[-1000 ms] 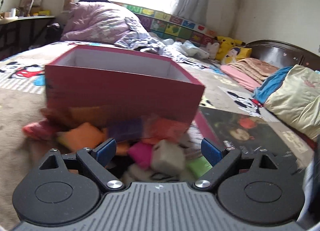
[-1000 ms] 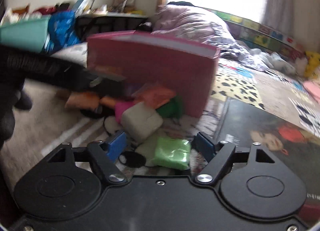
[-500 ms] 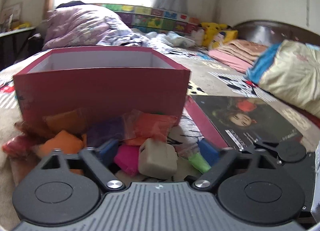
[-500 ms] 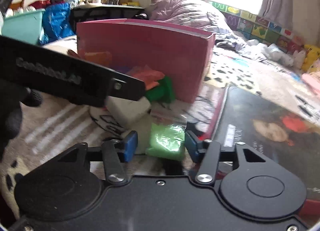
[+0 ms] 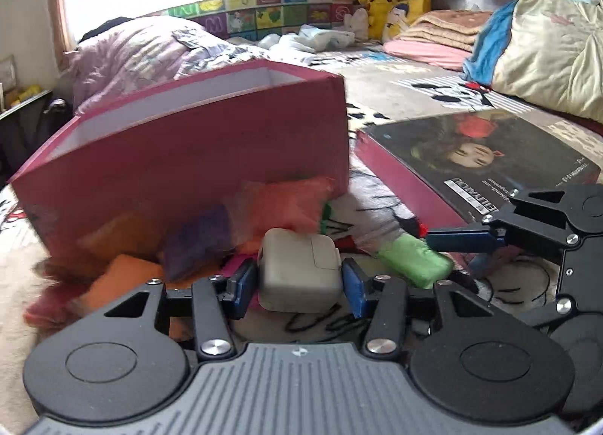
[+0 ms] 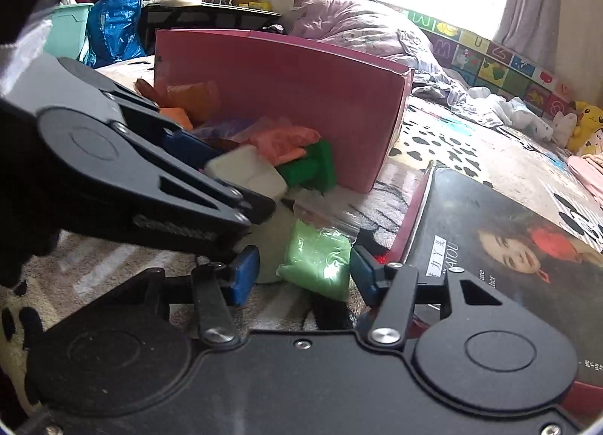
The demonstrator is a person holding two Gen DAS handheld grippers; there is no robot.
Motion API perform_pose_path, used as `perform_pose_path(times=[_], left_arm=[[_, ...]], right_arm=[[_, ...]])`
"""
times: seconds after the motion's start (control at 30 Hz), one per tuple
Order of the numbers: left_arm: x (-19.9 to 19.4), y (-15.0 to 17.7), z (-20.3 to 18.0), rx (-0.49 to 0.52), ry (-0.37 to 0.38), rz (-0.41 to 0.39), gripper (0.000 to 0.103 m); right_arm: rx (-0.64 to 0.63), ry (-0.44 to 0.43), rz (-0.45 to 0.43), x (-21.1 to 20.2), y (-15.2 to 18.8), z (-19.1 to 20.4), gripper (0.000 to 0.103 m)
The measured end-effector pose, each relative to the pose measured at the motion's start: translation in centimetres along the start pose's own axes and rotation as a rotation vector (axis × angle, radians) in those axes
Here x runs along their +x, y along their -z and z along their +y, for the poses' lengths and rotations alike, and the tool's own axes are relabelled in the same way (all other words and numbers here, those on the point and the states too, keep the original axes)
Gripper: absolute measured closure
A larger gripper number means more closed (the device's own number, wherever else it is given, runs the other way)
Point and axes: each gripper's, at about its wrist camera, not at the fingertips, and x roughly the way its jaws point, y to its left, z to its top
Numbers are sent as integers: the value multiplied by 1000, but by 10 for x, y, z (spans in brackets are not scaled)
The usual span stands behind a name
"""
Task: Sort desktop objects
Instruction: 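Grasp the white charger with the left gripper while the right gripper grasps the green bag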
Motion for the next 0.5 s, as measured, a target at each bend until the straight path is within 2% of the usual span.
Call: perform_pose_path(times=[0.13,0.23,0.33,0.4,0.5], left_arm=[[-22,5,32,-113,2,-12,55],[-19,12,46,-146,12,24,55],[-7,21,44,-122,24,77,55],[-6,23,37,-72,3,77,49],[-7,25,30,-48,-9,64,45]], right_arm=[[58,-28,-21,-1,0,-5,40],[123,-51,-41,0,0,-10,37],[151,-49,-49,3,-1,-13,37],[149,-39,-49,4,-1,-11,37],[153,-26,-47,6,-2,-9,37]])
